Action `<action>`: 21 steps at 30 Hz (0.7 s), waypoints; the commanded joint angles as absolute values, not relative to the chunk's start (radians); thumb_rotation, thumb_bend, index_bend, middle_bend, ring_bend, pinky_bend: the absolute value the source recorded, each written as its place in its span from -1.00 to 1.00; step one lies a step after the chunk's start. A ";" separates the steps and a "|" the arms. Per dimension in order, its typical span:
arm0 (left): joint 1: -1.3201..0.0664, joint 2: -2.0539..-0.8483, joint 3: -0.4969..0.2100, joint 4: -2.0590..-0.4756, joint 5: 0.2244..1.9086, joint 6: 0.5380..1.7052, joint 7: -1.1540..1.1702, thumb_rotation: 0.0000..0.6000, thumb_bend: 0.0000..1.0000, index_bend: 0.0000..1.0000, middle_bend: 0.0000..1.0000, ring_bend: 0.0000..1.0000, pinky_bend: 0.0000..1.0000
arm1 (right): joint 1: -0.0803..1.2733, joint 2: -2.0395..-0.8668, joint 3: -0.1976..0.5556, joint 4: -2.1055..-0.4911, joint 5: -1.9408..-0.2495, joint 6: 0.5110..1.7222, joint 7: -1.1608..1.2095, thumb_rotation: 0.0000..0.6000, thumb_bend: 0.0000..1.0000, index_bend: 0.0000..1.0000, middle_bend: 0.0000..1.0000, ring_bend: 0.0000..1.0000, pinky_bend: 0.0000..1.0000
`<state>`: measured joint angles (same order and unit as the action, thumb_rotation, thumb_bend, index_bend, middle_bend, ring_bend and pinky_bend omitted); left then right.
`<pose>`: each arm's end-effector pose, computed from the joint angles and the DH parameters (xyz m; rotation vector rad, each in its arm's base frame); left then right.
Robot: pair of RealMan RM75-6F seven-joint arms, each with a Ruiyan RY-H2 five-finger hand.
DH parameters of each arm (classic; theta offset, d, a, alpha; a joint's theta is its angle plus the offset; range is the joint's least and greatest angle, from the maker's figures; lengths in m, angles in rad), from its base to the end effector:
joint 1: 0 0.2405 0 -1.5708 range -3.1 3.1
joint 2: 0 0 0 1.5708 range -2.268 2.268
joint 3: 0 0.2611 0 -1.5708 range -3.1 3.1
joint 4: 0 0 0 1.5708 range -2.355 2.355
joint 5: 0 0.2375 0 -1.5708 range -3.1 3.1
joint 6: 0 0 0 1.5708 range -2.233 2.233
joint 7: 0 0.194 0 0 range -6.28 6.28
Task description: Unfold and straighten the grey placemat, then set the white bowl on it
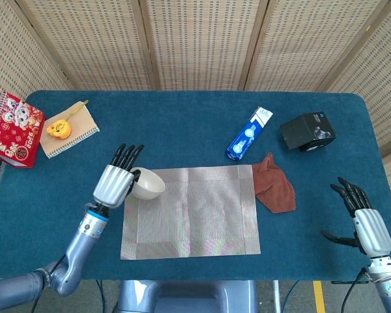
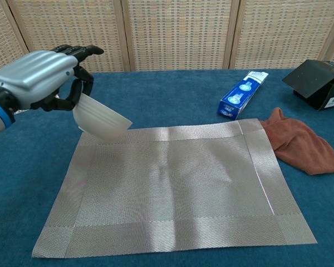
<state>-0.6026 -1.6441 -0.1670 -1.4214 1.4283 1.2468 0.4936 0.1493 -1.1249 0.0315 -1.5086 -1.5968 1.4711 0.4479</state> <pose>-0.1275 0.3646 -0.0408 -1.7606 -0.5420 -1.0568 -0.3196 -0.2513 0.1319 1.3920 -1.1390 1.2277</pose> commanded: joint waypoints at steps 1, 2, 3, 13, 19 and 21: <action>-0.629 -1.703 -0.173 -1.401 1.435 1.236 0.503 1.00 0.33 0.35 -1.00 -1.00 -1.00 | 0.149 -1.123 0.032 -1.509 -1.597 1.473 0.453 1.00 -0.81 -0.72 -1.00 -1.00 -1.00; -0.638 -1.731 -0.173 -1.383 1.437 1.231 0.509 1.00 0.33 0.35 -1.00 -1.00 -1.00 | 0.148 -1.121 0.033 -1.510 -1.596 1.474 0.457 1.00 -0.81 -0.72 -1.00 -1.00 -1.00; -0.645 -1.750 -0.173 -1.370 1.442 1.230 0.512 1.00 0.33 0.35 -1.00 -1.00 -1.00 | 0.148 -1.121 0.033 -1.510 -1.596 1.475 0.460 1.00 -0.81 -0.72 -1.00 -1.00 -1.00; -0.742 -1.963 -0.200 -1.156 1.471 1.198 0.504 1.00 0.32 0.35 -1.00 -1.00 -1.00 | 0.150 -1.114 0.038 -1.500 -1.583 1.467 0.491 1.00 -0.81 -0.72 -1.00 -1.00 -1.00; -0.789 -2.064 -0.215 -1.043 1.466 1.170 0.477 1.00 0.19 0.27 -1.00 -1.00 -1.00 | 0.153 -1.112 0.042 -1.488 -1.572 1.457 0.505 1.00 -0.81 -0.72 -1.00 -1.00 -1.00; -0.794 -2.084 -0.203 -1.012 1.472 1.163 0.463 1.00 -0.03 0.21 -1.00 -1.00 -1.00 | 0.154 -1.113 0.043 -1.482 -1.567 1.451 0.508 1.00 -0.81 -0.72 -1.00 -1.00 -1.00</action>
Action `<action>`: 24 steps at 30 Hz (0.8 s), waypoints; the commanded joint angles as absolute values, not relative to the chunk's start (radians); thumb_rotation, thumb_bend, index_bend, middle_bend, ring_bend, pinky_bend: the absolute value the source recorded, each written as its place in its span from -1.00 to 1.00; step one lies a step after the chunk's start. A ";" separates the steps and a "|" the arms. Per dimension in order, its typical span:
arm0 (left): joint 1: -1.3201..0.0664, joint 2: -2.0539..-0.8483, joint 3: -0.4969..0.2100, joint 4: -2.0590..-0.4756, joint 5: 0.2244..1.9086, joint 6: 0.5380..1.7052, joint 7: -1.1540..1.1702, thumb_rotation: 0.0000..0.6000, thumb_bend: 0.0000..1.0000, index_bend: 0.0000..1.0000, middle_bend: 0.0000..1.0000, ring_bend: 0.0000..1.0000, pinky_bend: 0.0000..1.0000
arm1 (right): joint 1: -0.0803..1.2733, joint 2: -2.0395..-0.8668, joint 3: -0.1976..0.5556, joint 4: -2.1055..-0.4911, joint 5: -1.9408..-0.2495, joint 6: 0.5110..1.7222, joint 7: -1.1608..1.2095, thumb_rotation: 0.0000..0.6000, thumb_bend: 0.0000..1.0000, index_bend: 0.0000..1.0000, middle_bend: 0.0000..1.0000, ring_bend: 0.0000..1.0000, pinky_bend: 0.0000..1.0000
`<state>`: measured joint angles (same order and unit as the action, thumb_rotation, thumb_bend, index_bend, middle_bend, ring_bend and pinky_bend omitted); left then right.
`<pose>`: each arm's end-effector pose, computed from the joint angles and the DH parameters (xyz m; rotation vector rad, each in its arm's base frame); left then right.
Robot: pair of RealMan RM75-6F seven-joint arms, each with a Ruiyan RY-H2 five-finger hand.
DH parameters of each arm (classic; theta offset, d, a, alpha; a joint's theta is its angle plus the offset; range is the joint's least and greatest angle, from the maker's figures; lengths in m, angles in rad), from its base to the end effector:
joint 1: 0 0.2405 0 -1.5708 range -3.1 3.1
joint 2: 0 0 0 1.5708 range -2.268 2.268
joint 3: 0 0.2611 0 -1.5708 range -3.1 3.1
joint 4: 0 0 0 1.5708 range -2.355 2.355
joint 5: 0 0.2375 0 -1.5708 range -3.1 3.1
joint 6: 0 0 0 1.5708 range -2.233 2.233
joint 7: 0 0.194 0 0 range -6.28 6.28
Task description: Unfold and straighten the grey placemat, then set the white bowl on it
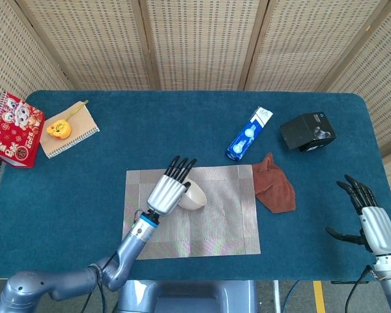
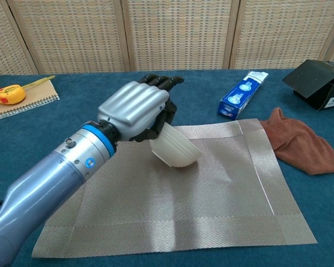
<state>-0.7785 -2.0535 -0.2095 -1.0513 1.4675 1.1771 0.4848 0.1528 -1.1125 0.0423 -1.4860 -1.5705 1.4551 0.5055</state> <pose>-0.0395 0.3602 -0.1538 -1.8769 -0.4852 -1.1563 -0.3296 -0.2566 0.1411 1.3551 -1.1657 1.2317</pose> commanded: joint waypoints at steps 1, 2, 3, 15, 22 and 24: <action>-0.794 -2.089 -0.195 -1.003 1.474 1.160 0.458 1.00 -0.14 0.17 -1.00 -1.00 -1.00 | 0.155 -1.113 0.044 -1.481 -1.566 1.450 0.509 1.00 -0.81 -0.72 -1.00 -1.00 -1.00; -0.791 -2.094 -0.184 -0.993 1.480 1.161 0.448 1.00 -0.19 0.15 -1.00 -1.00 -1.00 | 0.155 -1.112 0.045 -1.480 -1.565 1.450 0.511 1.00 -0.81 -0.72 -1.00 -1.00 -1.00; -0.788 -2.094 -0.174 -0.989 1.485 1.163 0.441 1.00 -0.25 0.10 -1.00 -1.00 -1.00 | 0.154 -1.112 0.046 -1.480 -1.564 1.451 0.512 1.00 -0.81 -0.72 -1.00 -1.00 -1.00; -0.692 -1.939 -0.059 -1.128 1.543 1.232 0.412 1.00 -0.62 -0.51 -1.00 -1.00 -1.00 | 0.154 -1.122 0.042 -1.482 -1.574 1.454 0.483 1.00 -0.81 -0.72 -1.00 -1.00 -1.00; -0.636 -1.830 -0.012 -1.247 1.589 1.300 0.402 1.00 -0.62 -0.53 -1.00 -1.00 -1.00 | 0.150 -1.129 0.039 -1.495 -1.583 1.464 0.447 1.00 -0.81 -0.72 -1.00 -1.00 -1.00; -0.619 -1.798 -0.004 -1.279 1.602 1.326 0.391 1.00 -0.62 -0.54 -1.00 -1.00 -1.00 | 0.149 -1.130 0.038 -1.496 -1.584 1.465 0.440 1.00 -0.81 -0.72 -1.00 -1.00 -1.00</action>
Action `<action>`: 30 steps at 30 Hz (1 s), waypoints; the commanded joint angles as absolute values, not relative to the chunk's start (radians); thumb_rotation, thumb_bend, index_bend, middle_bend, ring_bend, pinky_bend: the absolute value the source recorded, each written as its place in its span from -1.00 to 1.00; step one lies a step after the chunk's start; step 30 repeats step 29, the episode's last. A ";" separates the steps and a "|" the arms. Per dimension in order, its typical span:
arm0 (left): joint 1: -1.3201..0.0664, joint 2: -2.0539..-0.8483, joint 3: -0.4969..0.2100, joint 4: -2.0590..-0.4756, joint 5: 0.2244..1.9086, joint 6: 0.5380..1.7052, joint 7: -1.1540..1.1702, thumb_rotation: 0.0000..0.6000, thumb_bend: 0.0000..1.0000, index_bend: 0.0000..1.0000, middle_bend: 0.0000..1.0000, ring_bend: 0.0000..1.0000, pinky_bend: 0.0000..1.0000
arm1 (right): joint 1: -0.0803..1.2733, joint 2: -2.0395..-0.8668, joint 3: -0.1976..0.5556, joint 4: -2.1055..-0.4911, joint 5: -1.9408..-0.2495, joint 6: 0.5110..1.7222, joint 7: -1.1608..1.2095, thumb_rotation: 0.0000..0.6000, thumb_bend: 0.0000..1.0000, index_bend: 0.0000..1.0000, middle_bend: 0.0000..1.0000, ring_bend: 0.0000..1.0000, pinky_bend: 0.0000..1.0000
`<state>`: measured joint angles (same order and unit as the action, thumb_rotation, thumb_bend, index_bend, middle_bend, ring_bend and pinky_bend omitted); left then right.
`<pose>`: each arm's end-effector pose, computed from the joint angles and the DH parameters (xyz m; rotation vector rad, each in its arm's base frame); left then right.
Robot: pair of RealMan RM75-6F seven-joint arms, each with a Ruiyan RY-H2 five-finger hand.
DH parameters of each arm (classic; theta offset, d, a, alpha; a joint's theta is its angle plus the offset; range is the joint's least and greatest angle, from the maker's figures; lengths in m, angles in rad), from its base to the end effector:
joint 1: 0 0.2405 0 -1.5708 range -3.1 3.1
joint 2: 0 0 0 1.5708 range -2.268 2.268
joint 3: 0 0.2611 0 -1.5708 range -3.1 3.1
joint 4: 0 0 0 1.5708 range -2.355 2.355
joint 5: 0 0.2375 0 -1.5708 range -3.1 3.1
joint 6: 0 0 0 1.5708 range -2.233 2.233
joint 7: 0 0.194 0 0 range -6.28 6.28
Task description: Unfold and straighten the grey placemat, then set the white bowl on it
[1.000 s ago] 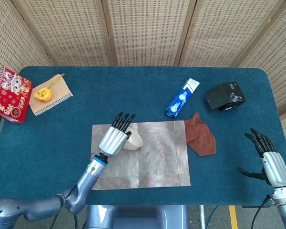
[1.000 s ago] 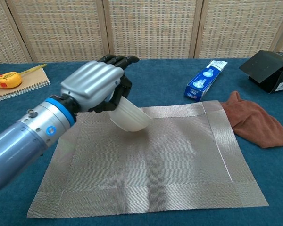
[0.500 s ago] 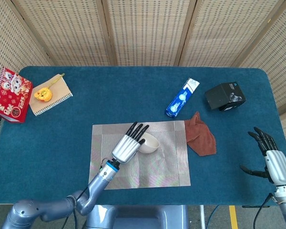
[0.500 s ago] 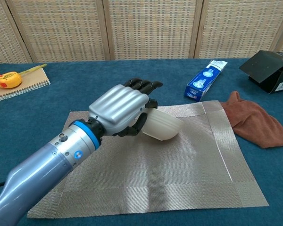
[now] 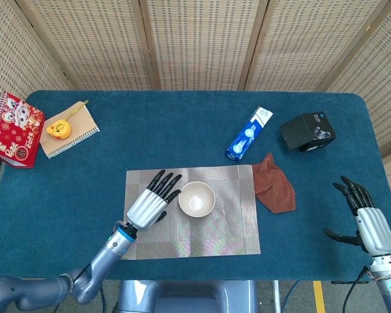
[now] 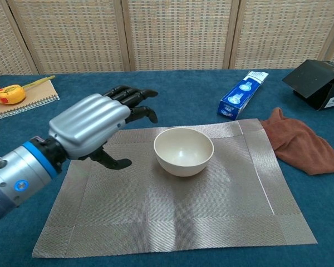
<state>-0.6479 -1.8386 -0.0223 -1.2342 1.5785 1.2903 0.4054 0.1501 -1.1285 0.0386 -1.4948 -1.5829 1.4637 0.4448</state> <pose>-0.1003 0.3173 -0.1151 -1.9537 -0.4618 -1.1730 -0.3243 -0.2540 0.1337 1.3822 -1.1312 1.2131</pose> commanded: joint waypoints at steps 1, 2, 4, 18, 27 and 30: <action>-0.611 -1.784 -0.003 -1.291 1.608 1.340 0.386 1.00 -0.62 -0.55 -1.00 -1.00 -1.00 | 0.149 -1.130 0.038 -1.497 -1.584 1.464 0.436 1.00 -0.81 -0.72 -1.00 -1.00 -1.00; -0.603 -1.769 -0.003 -1.304 1.613 1.355 0.380 1.00 -0.62 -0.56 -1.00 -1.00 -1.00 | 0.150 -1.131 0.037 -1.497 -1.584 1.463 0.433 1.00 -0.81 -0.72 -1.00 -1.00 -1.00; -0.584 -1.735 -0.004 -1.332 1.615 1.381 0.374 1.00 -0.62 -0.58 -1.00 -1.00 -1.00 | 0.150 -1.132 0.036 -1.497 -1.583 1.460 0.428 1.00 -0.81 -0.72 -1.00 -1.00 -1.00; -0.337 -1.414 0.063 -1.579 1.508 1.552 0.483 1.00 -0.62 -0.82 -1.00 -1.00 -1.00 | 0.146 -1.152 0.049 -1.478 -1.551 1.458 0.262 1.00 -0.81 -0.83 -1.00 -1.00 -1.00; -0.205 -1.347 0.118 -1.545 1.543 1.666 0.397 1.00 -0.63 -0.92 -1.00 -1.00 -1.00 | 0.149 -1.147 0.037 -1.515 -1.534 1.419 0.123 1.00 -0.81 -0.84 -1.00 -1.00 -1.00; -0.188 -1.341 0.116 -1.526 1.541 1.669 0.377 1.00 -0.64 -0.96 -1.00 -1.00 -1.00 | 0.152 -1.149 0.032 -1.524 -1.526 1.400 0.099 1.00 -0.81 -0.84 -1.00 -1.00 -1.00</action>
